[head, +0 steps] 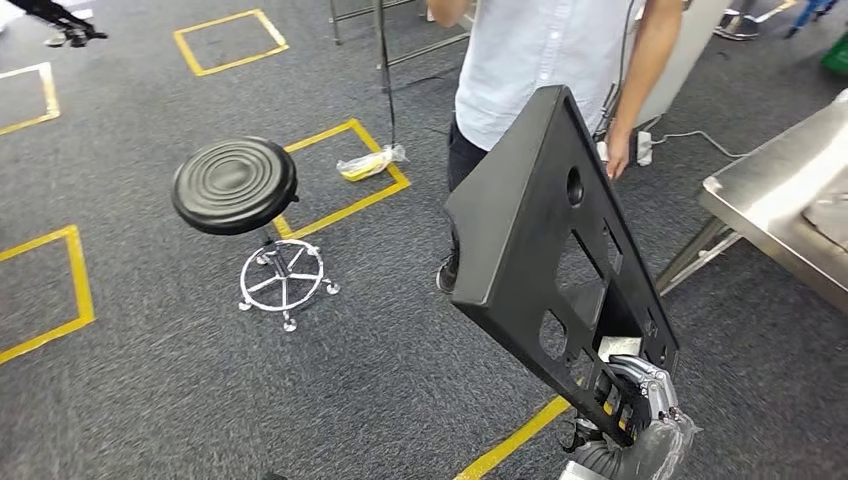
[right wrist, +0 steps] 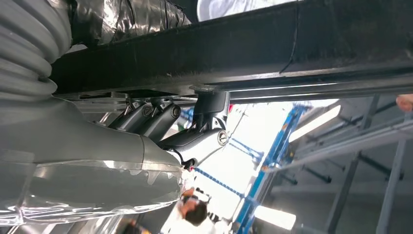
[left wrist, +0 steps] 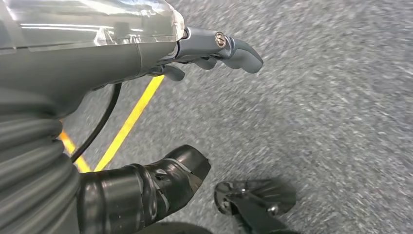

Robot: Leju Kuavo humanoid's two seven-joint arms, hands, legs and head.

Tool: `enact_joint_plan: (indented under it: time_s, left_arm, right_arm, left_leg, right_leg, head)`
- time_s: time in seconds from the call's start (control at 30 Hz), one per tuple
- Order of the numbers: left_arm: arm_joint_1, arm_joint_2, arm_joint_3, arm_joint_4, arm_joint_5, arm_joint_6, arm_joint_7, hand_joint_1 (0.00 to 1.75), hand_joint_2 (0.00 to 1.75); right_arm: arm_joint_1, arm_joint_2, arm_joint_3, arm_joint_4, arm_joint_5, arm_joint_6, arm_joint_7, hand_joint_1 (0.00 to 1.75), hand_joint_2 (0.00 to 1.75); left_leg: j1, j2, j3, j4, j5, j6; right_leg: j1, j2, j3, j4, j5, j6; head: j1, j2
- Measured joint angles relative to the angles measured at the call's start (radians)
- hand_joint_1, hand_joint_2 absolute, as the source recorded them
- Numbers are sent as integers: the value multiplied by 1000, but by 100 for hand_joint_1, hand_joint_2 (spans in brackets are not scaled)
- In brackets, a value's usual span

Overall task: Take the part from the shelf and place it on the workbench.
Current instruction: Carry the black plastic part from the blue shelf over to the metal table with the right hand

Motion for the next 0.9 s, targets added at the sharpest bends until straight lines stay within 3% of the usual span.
enact_joint_plan:
  time_s: [0.07,0.13,0.2,0.27,0.3,0.33,0.37,0.43,0.47,0.5,0.57,0.63,0.67,0.7,0.77,0.83,0.87,0.9]
  left_arm:
    - [-3,0,2,0,0,-3,-1,0,175]
    - [-6,-1,3,0,0,-7,-1,0,175]
    - [-6,-1,4,0,0,-10,-1,0,175]
    - [-4,-1,5,0,0,-11,-2,0,175]
    - [-2,-1,6,0,0,-11,-2,0,175]
    - [0,-1,6,0,0,-11,-2,0,175]
    - [0,-1,6,0,0,-11,-2,0,175]
    - [-1,-1,6,0,-1,-11,-2,0,175]
    - [-2,-1,6,0,-2,-11,-2,0,175]
    - [-2,-2,6,0,-2,-12,-3,0,175]
    - [-3,-2,6,0,-3,-11,-4,0,175]
    - [-5,-3,6,0,-3,-11,-4,0,175]
    - [-5,-4,6,0,-3,-11,-4,0,175]
    - [-6,-4,6,0,-3,-11,-4,0,175]
    - [-5,-4,6,0,-3,-10,-4,0,175]
    - [-2,-3,7,0,-3,-10,-4,0,175]
    - [0,-3,7,0,-3,-10,-3,0,175]
    - [1,-3,7,0,-3,-10,-3,0,175]
  right_arm:
    - [0,0,0,0,0,0,0,175,175]
    - [2,-1,-2,0,0,0,1,175,175]
    - [1,-1,-3,0,0,0,2,175,175]
    - [0,-2,-3,0,0,0,2,175,175]
    - [0,-2,-3,0,0,0,2,175,175]
    - [0,-2,-3,1,0,0,3,175,175]
    - [1,-2,-3,1,0,0,3,175,175]
    - [1,-2,-3,2,0,0,3,175,175]
    - [0,-2,-3,2,0,0,4,175,175]
    - [0,-2,-3,2,1,0,4,175,175]
    - [-1,-2,-2,2,1,0,6,175,175]
    - [1,-2,-2,1,1,0,7,175,175]
    - [2,-2,-2,1,1,0,7,175,175]
    - [1,-2,-1,0,1,0,7,175,175]
    - [0,-2,0,0,1,-1,7,175,175]
    - [0,-2,1,2,1,0,7,175,175]
    - [0,-2,1,2,1,0,7,175,175]
    - [0,-2,1,2,1,0,7,175,175]
  left_leg:
    - [-4,-7,7,-19,1,7]
    - [-3,11,9,-24,8,19]
    - [1,29,10,-31,13,31]
    - [0,50,10,-32,13,38]
    - [-1,62,10,-32,11,39]
    - [-1,75,10,-32,10,39]
    - [-2,87,12,-32,8,38]
    - [-2,108,18,-32,3,35]
    - [-3,117,23,-33,0,33]
    - [-4,125,26,-33,-3,29]
    - [-6,143,32,-35,-7,19]
    - [-7,161,41,-42,-10,8]
    - [-7,151,44,-36,-19,4]
    - [-7,130,38,-14,-36,0]
    - [-5,70,-10,95,-96,-6]
    - [-3,48,-72,214,-137,-10]
    - [-3,46,-86,231,-130,-12]
    - [-2,44,-80,205,-99,-12]
  right_leg:
    - [0,14,-6,2,1,12]
    - [-1,17,-10,5,1,23]
    - [1,-21,-31,49,-29,34]
    - [-1,-69,-86,165,-92,43]
    - [-3,-79,-117,227,-117,47]
    - [-4,-83,-137,267,-126,49]
    - [-5,-86,-140,270,-115,49]
    - [-3,-104,-83,162,-49,42]
    - [2,-130,-46,91,-24,34]
    - [8,-154,-16,34,-7,26]
    - [20,-178,2,-9,-5,14]
    - [16,-153,4,-19,1,7]
    - [11,-140,8,-27,5,2]
    - [6,-128,14,-36,10,-2]
    - [2,-103,20,-43,14,-9]
    - [2,-73,20,-40,12,-13]
    - [2,-57,20,-38,11,-13]
    - [1,-41,20,-33,9,-11]
  head:
    - [0,0]
    - [0,0]
    - [5,0]
    - [9,0]
    - [9,0]
    - [9,0]
    - [9,0]
    - [9,0]
    - [9,0]
    - [9,0]
    - [9,0]
    - [9,0]
    - [8,0]
    - [6,0]
    - [2,0]
    - [1,0]
    - [1,0]
    - [1,0]
